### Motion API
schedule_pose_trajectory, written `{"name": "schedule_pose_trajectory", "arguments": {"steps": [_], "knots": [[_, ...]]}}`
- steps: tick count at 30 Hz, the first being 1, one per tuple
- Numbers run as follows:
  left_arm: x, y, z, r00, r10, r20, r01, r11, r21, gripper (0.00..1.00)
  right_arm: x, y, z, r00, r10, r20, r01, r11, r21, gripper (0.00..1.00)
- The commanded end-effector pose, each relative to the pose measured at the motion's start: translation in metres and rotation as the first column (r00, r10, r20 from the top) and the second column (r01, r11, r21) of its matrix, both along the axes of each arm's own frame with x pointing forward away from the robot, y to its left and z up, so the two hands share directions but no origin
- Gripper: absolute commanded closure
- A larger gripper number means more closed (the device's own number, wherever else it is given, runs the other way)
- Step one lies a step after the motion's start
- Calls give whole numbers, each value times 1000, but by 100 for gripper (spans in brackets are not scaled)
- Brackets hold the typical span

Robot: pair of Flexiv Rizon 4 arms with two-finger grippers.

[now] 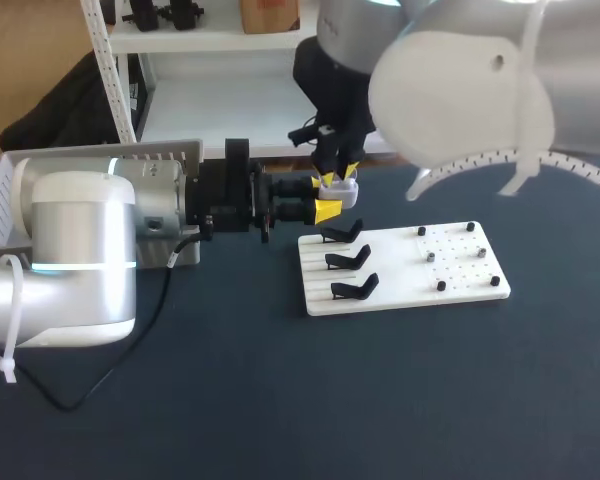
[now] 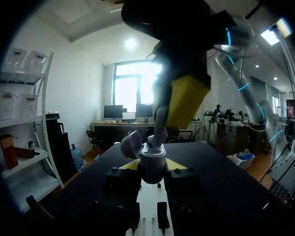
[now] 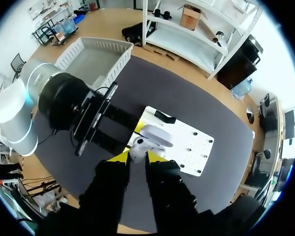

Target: Pick up each earbud case from the left stands, insert the matching earbuds, close the lid, and place the case in the box.

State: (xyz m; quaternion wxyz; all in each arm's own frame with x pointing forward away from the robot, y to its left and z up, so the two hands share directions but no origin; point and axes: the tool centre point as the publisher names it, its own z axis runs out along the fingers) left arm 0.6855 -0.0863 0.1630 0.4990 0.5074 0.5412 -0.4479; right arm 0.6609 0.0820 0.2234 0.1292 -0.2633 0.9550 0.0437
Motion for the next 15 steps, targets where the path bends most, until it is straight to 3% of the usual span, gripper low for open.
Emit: {"name": "schedule_pose_trajectory", "arguments": {"steps": [1,15], "knots": [[-1,0,-1,1000,4,3,-4,1000,-3,100,1,0,-2,1000,-6,1,6,1000,-4,100],[-1,0,-1,1000,4,3,-4,1000,-3,100,2,-2,-12,1000,-20,-8,20,1000,-16,100]]}}
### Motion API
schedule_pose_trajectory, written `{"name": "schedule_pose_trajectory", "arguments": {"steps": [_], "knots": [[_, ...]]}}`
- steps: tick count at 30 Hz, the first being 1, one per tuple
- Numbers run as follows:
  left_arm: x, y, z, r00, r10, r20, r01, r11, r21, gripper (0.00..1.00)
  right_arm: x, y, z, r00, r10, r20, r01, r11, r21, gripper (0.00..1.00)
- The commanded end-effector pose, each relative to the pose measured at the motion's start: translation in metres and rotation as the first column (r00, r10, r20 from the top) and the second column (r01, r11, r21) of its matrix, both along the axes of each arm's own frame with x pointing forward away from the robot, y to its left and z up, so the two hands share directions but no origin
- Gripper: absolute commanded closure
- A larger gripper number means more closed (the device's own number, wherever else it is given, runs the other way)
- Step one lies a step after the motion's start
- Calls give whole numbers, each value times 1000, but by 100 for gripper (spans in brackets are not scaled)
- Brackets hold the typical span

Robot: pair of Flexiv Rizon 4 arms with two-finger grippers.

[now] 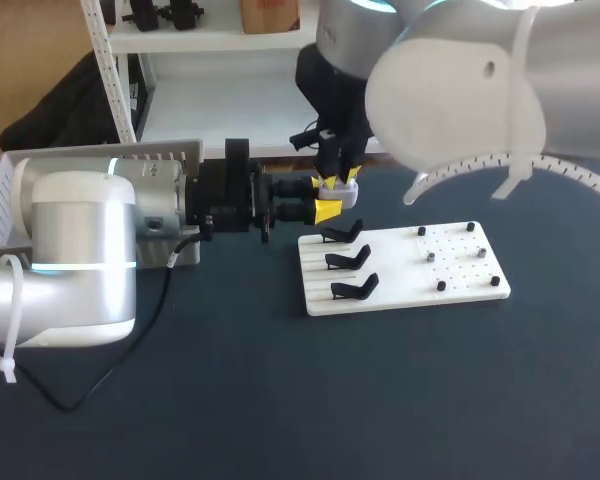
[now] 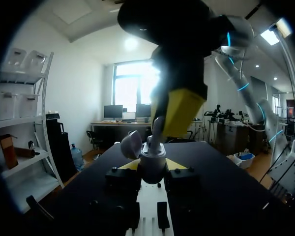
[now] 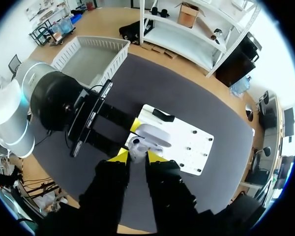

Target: Pick up each earbud case from the left stands, insert the matching earbuds, close the lid, and place the case in the box.

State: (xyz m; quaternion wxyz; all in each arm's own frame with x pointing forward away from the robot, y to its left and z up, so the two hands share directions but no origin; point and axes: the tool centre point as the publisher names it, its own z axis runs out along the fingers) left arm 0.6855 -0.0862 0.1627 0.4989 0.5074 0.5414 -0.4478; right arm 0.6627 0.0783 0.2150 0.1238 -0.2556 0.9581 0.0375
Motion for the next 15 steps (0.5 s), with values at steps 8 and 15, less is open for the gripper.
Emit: {"name": "schedule_pose_trajectory", "arguments": {"steps": [8,15], "knots": [[-1,0,0,1000,4,3,-4,1000,-4,100,2,2,-6,1000,-10,-5,10,1000,-4,100],[-1,0,0,1000,4,3,-4,1000,-4,100,4,3,-6,1000,-13,-7,13,1000,-6,100]]}}
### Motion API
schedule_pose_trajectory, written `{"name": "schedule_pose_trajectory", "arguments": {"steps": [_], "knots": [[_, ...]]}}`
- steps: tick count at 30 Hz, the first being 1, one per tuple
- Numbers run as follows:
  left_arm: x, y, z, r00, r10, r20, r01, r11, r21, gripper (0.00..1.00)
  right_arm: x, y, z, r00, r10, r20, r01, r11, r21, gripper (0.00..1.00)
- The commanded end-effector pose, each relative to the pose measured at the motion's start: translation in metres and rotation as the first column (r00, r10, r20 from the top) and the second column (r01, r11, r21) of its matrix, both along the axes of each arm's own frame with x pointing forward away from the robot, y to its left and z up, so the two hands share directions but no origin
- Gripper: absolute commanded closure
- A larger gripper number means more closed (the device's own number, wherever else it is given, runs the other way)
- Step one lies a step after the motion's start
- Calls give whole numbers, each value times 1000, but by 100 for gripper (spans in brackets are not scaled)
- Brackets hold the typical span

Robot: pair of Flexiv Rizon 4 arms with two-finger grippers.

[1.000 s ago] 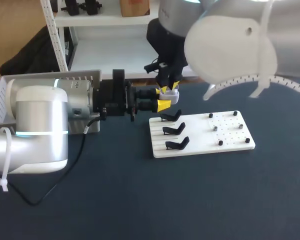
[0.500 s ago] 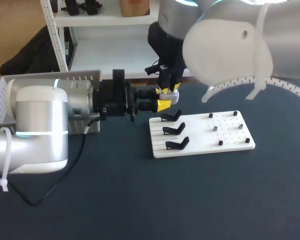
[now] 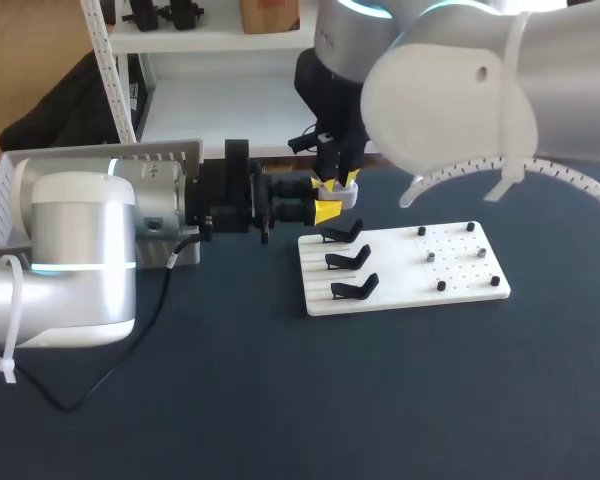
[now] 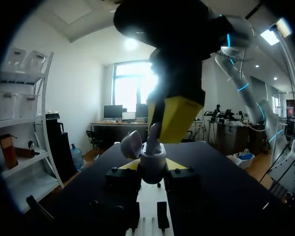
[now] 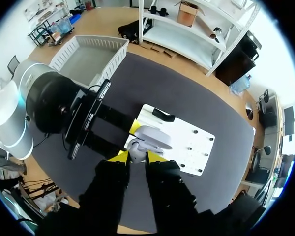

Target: Pick up each earbud case from the left stands, insert the matching earbuds, close the lid, and place the case in the box.

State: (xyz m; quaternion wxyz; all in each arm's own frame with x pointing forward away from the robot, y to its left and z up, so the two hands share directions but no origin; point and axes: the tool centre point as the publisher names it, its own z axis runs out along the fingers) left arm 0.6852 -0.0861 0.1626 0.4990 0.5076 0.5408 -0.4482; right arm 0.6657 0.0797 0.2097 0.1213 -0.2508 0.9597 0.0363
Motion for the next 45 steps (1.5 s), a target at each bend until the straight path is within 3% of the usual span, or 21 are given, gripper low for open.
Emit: {"name": "schedule_pose_trajectory", "arguments": {"steps": [1,13,18,19,40,45], "knots": [[-1,0,0,1000,5,2,-5,1000,-3,100,1,2,-2,1000,-3,-4,3,1000,-5,100],[-1,0,0,1000,5,2,-5,1000,-3,100,3,2,-8,999,-4,-32,4,1000,-5,100],[-1,0,0,1000,5,2,-5,1000,-3,100,3,4,-6,1000,1,-29,-1,1000,-7,63],[-1,0,0,1000,5,2,-5,1000,-3,100,3,4,-5,1000,2,-29,-3,1000,-7,61],[-1,0,0,1000,5,2,-5,1000,-3,100,3,4,4,1000,12,-11,-13,1000,-23,60],[-1,0,0,1000,5,2,-5,1000,-3,100,8,-1,26,999,-6,44,6,1000,-1,60]]}}
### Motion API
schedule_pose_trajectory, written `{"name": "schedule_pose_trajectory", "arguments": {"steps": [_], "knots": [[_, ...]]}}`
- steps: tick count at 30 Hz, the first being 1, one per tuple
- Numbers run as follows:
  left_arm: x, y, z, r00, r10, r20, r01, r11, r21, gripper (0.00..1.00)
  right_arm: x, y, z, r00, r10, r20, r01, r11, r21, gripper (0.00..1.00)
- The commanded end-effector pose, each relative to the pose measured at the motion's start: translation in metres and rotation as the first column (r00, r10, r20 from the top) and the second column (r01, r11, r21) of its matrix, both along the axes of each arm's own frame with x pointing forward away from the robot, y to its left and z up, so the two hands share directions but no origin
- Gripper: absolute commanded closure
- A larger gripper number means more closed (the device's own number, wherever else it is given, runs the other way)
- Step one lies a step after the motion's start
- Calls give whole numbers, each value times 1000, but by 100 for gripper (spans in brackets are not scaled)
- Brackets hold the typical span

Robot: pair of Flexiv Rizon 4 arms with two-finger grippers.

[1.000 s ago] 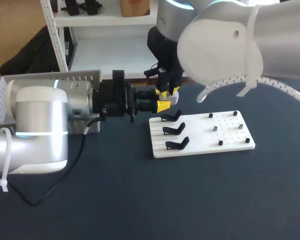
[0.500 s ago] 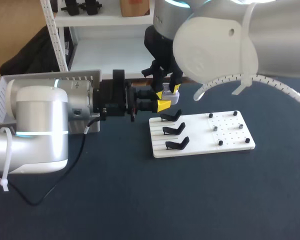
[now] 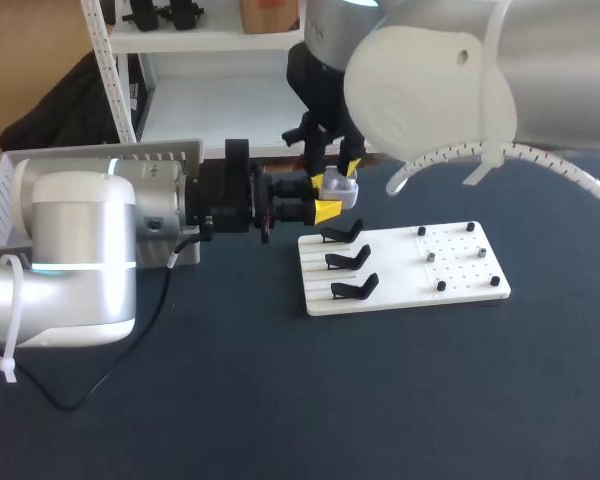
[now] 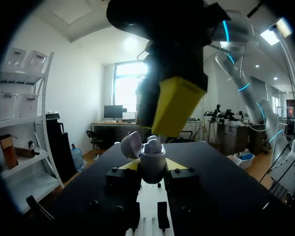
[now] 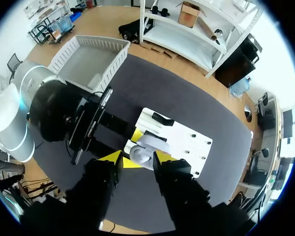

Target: Pick up each earbud case from the left stands, insert the matching earbuds, close the lid, and place the case in the box.

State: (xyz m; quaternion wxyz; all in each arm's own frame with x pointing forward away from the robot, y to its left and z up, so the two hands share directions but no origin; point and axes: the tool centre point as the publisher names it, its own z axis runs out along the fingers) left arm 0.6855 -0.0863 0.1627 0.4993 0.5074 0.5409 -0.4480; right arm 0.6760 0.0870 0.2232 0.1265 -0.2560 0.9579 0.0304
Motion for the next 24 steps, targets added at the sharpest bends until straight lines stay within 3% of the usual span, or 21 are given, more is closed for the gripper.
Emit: {"name": "schedule_pose_trajectory", "arguments": {"steps": [1,7,11,15,24], "knots": [[-1,0,0,1000,4,2,-4,1000,-3,100,4,-10,15,999,-22,37,22,1000,10,60],[-1,0,0,1000,4,2,-4,1000,-3,100,41,-14,21,995,-86,52,84,996,42,60],[-1,0,0,1000,4,2,-4,1000,-3,100,57,-15,8,993,-112,34,111,993,35,60],[-1,0,0,1000,4,2,-4,1000,-3,100,62,-17,-7,992,-125,9,125,992,16,61],[-1,0,0,1000,4,2,-4,1000,-3,100,53,-29,-24,987,-156,-31,157,988,8,62]]}}
